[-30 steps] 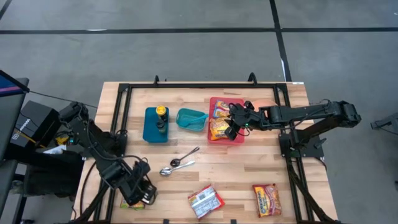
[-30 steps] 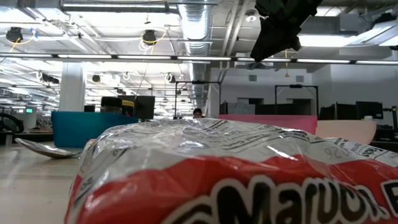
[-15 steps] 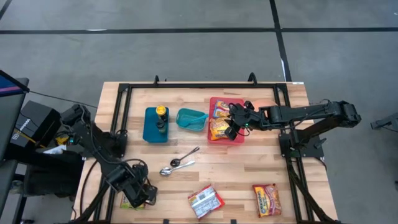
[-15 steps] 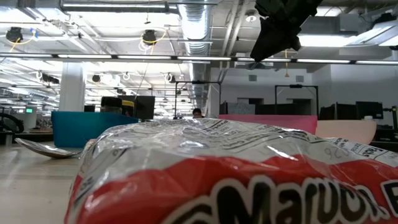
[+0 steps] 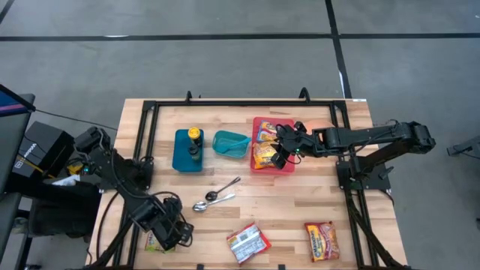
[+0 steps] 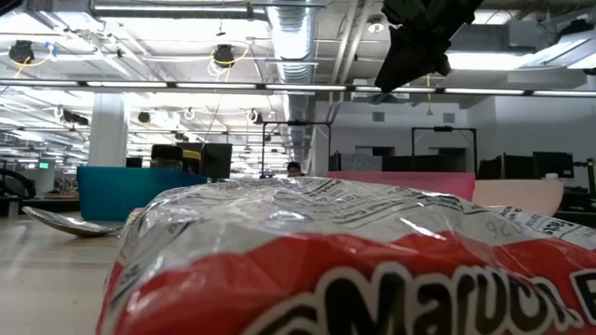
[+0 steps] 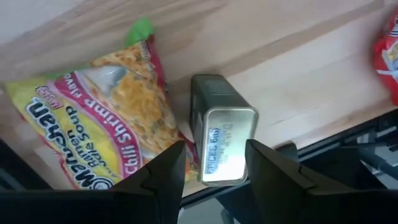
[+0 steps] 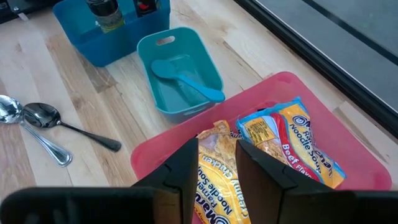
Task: Pick & Place Food Item
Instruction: Put the black seasoning can into the blue bin
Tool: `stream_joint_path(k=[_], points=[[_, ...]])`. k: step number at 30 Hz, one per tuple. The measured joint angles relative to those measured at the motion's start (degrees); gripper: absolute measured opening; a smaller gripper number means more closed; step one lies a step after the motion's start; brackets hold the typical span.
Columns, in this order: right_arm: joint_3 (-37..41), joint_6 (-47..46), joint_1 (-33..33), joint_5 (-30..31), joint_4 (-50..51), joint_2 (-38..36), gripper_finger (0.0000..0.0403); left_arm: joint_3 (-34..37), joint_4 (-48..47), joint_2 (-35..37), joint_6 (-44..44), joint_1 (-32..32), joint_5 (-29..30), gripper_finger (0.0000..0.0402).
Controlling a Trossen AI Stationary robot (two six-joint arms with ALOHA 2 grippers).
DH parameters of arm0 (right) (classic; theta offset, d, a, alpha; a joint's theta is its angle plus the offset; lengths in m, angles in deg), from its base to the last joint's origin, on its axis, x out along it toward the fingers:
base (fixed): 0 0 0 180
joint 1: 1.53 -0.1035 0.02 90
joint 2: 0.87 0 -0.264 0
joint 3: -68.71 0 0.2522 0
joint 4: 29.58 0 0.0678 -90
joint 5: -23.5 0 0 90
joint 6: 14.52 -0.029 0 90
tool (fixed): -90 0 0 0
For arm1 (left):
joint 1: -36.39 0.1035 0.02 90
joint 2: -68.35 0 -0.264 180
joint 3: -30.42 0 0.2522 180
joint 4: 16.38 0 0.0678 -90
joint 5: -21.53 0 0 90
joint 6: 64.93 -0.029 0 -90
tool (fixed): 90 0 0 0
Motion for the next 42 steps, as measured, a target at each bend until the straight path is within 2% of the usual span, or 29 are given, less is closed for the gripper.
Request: stream_joint_path(k=[8,22,25,34,42], points=[[0.0,-0.01,0.02,0.0,0.01,0.0,0.0102,0.0,2.23,0.0,-7.13,-0.04,0.52,0.0163],[0.0,0.0,0.02,0.0,-0.01,0.0,0.0102,0.0,2.71,0.0,-10.93,0.01,0.72,0.0164],[0.0,0.0,0.02,0.0,-0.02,0.0,0.0102,0.0,2.65,0.0,-10.93,0.04,0.72,0.0176],[0.0,0.0,0.01,0.0,-0.02,0.0,0.0102,1.55,3.48,0.0,-10.91,0.28,0.57,0.0251],[0.0,0.0,0.01,-0.01,-0.01,0.0,0.0102,1.55,6.33,0.0,-10.9,0.98,0.77,0.0253]])
